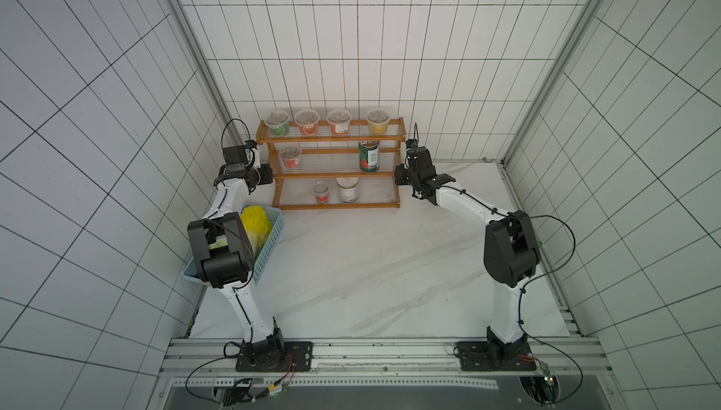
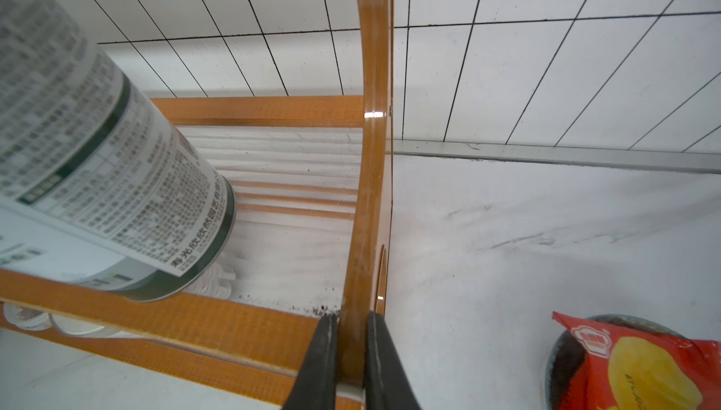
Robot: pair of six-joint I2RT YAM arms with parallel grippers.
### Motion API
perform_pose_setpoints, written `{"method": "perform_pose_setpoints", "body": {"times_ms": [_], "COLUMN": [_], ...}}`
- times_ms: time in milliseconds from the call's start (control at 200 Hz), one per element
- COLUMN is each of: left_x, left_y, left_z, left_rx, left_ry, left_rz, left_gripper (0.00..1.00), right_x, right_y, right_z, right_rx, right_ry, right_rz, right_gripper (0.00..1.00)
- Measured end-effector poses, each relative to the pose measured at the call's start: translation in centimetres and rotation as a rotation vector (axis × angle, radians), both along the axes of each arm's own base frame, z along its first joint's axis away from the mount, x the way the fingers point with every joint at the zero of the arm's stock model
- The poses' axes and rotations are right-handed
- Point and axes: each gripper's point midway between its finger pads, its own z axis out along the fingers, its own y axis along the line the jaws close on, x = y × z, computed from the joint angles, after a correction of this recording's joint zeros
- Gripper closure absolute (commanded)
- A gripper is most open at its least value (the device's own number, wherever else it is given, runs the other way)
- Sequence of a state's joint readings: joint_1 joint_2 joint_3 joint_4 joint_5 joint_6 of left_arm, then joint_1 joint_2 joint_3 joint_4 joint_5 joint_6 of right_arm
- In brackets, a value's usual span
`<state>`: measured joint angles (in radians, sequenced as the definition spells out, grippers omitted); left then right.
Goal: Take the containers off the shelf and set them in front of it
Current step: Adjust the shelf at the center of the board.
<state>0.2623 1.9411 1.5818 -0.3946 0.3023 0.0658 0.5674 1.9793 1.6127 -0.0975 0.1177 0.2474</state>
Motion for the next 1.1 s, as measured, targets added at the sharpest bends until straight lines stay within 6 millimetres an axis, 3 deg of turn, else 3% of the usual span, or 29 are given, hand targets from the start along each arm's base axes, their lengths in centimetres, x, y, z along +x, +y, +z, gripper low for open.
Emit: {"method": "perform_pose_setpoints", "body": {"times_ms": [460, 905, 1100], "left_x": [-5.3, -9.2, -10.4], "left_y": [-3.9, -7.7, -9.3], "left_z": [-0.1, -0.3, -0.2], "left_rx": [-0.006, -0.001, 0.001], "left_ry": [0.044, 0.074, 0.085], "left_rz": [-0.006, -0.026, -0.034], "left_gripper": [0.97, 0.97, 0.97], "right_x": [-4.6, -9.6, -10.9], "right_y": [-4.3, -8.6, -10.2], "right_z": [-0.2, -0.3, -0.3], "right_rx": [-0.065, -0.108, -0.136], "right_ry": [0.016, 0.022, 0.024], "right_rz": [-0.015, -0.038, -0.054], "right_gripper": [0.96, 0.95, 0.95]}}
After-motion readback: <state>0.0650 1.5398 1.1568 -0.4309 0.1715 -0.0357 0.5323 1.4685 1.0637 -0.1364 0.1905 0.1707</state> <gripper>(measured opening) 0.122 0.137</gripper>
